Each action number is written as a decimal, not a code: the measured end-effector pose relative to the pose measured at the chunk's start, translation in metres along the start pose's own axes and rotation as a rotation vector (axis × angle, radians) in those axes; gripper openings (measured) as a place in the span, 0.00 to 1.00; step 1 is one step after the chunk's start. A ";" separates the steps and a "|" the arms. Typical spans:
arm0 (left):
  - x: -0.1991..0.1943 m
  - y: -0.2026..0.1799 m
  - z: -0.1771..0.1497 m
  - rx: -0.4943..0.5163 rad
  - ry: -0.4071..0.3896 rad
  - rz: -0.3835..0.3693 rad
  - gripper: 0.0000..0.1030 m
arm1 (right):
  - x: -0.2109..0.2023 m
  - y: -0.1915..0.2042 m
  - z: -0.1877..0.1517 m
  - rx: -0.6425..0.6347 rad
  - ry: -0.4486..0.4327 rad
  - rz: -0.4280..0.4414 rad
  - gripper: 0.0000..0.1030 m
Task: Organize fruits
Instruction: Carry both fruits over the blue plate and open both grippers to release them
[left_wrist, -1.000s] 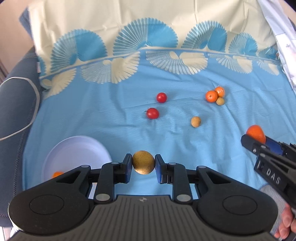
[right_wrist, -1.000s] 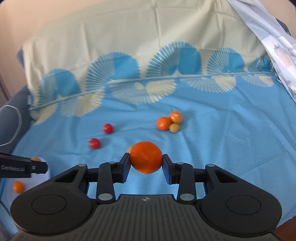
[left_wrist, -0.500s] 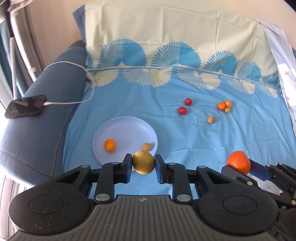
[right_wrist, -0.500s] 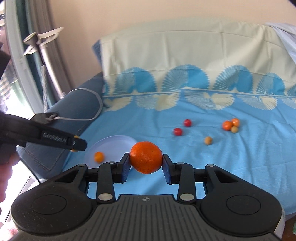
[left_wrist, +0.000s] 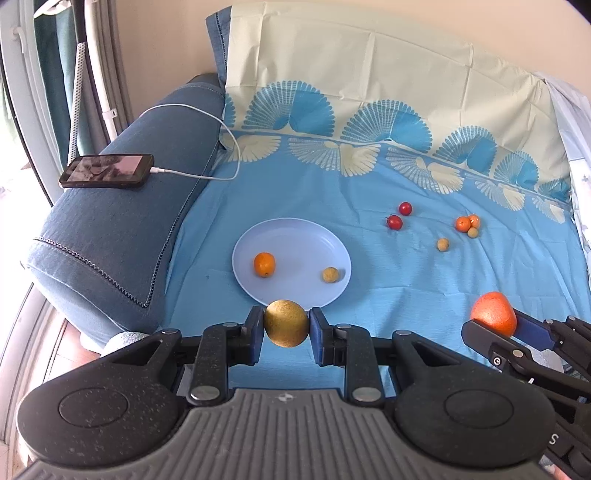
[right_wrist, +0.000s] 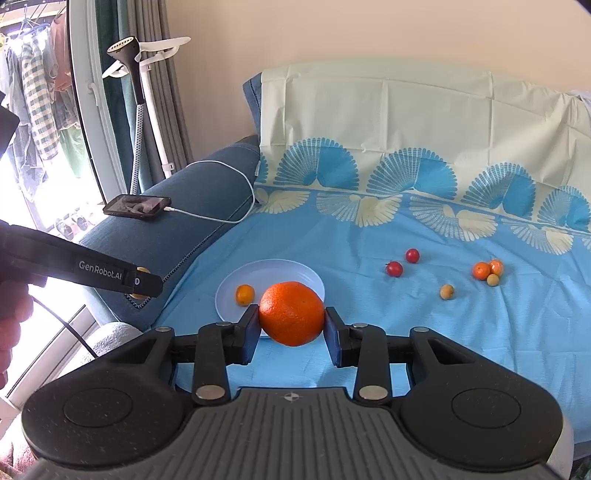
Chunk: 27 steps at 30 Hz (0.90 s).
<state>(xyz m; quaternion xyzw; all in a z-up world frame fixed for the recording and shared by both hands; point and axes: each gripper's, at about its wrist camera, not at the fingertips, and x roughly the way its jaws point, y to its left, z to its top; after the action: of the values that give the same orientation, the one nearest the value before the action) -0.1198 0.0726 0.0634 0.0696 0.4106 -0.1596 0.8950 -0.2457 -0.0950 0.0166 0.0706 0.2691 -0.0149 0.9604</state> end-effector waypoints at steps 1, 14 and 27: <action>0.000 0.001 0.000 0.001 0.000 0.002 0.28 | 0.000 0.001 0.000 0.000 -0.002 0.004 0.37; 0.005 0.007 -0.002 -0.010 0.009 0.000 0.28 | 0.008 0.006 0.001 0.000 0.020 0.010 0.37; 0.029 0.016 0.006 -0.036 0.052 -0.005 0.28 | 0.025 0.009 0.002 -0.020 0.060 0.006 0.37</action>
<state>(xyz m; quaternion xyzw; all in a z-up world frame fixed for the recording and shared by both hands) -0.0923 0.0798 0.0453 0.0565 0.4367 -0.1526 0.8848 -0.2229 -0.0860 0.0064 0.0623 0.2979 -0.0071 0.9525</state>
